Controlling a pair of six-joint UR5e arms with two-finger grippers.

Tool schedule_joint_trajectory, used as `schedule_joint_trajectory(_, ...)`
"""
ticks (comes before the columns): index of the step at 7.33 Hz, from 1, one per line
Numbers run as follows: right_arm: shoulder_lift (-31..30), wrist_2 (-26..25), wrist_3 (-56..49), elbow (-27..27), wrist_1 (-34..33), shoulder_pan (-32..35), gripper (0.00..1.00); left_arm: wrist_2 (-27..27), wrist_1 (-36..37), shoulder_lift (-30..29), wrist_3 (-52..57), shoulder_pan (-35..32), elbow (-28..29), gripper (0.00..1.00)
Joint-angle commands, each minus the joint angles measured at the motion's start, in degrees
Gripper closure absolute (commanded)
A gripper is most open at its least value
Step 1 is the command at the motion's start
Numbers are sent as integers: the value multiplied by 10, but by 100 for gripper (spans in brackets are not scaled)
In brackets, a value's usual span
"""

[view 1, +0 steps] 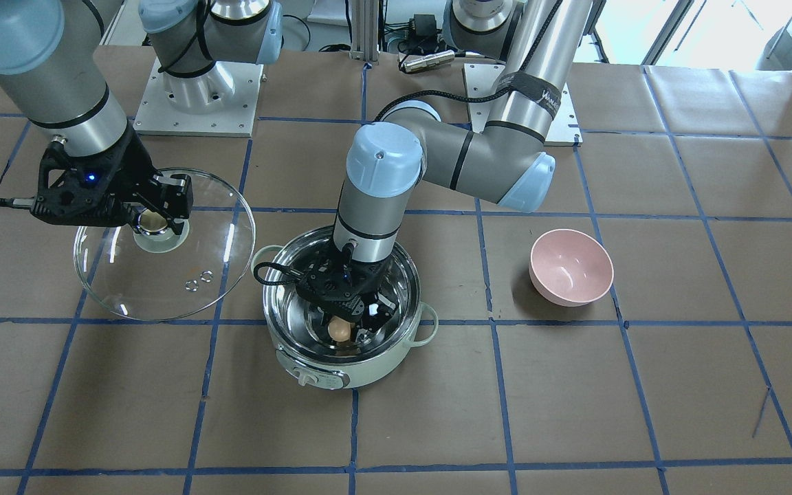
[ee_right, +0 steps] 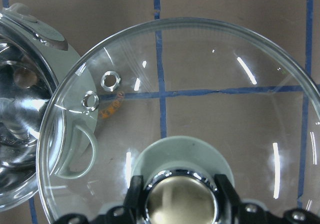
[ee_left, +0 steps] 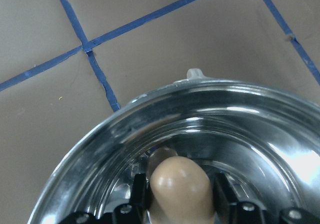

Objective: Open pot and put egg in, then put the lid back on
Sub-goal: 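Lower the egg into the pot and open the left gripper, then withdraw the left gripper while the right carries the lid over the pot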

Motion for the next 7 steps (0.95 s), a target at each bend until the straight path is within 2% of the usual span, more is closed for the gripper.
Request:
schedule_joint_trajectory(1, 0, 1, 0, 8, -1, -1, 60, 19, -3, 14, -2, 0, 1, 24)
schedule_joint_trajectory(3, -1, 1, 1, 8, -1, 0, 60, 19, -41, 38, -2, 1, 3, 18)
schedule_joint_trajectory(5, -2, 1, 3, 5, -2, 1, 60, 20, -173, 98, 0, 30, 5, 16)
schedule_joint_trajectory(6, -3, 1, 7, 5, -3, 3, 60, 21, -219, 127, 1, 56, 6, 16)
schedule_joint_trajectory(7, -3, 2, 17, 5, -3, 7, 60, 20, -299, 158, 15, 101, 11, 16)
